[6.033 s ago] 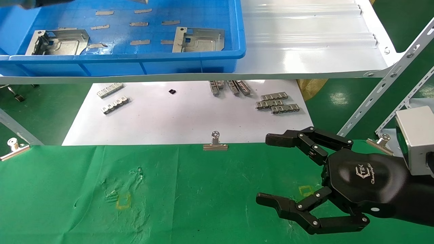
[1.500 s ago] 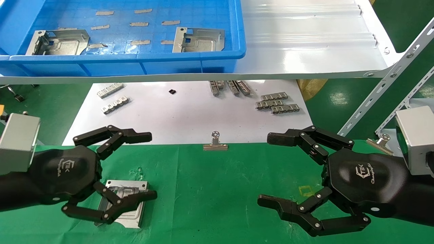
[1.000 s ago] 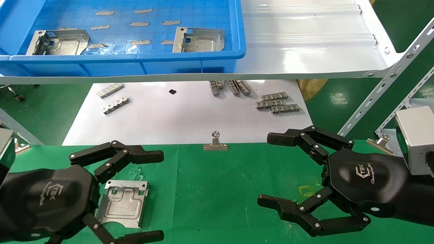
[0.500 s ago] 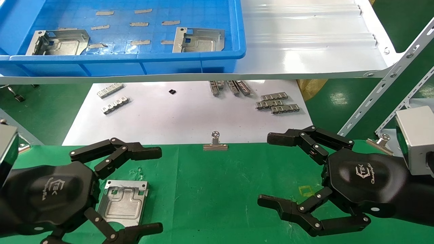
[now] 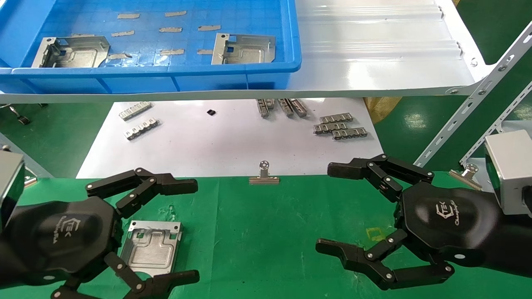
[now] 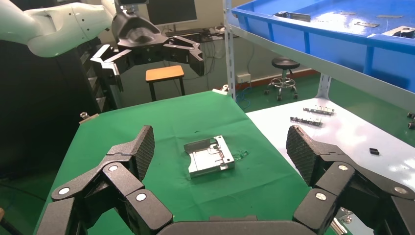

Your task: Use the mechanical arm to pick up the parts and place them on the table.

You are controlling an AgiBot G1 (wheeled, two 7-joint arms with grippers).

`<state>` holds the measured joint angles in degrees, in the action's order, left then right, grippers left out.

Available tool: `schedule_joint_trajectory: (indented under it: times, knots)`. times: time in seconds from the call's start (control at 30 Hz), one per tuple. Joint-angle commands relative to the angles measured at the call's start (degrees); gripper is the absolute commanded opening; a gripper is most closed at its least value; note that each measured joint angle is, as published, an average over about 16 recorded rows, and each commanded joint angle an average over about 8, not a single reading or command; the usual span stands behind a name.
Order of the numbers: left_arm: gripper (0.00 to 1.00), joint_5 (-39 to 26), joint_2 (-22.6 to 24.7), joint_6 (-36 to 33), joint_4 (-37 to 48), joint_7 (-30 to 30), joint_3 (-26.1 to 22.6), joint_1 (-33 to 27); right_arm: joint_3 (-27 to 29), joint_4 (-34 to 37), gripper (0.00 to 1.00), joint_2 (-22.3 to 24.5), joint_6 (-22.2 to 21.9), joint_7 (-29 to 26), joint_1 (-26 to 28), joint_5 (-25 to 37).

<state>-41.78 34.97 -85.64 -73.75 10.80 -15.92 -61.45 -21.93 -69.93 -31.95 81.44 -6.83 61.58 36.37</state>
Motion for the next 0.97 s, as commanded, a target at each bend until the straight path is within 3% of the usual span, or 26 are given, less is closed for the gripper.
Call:
schedule_joint_trajectory:
  times: [0.03,0.97]
  knots:
    - [1.0,0.0,0.0,0.0,0.1,0.0,0.0,0.0,0.0,0.0,1.0,0.0,0.0,0.0,0.0,0.0]
    - [1.0,-0.1,0.1,-0.1,0.3,-0.1,-0.2,-0.1,0.0,0.0,1.0,0.0,0.0,0.0,0.0,0.0]
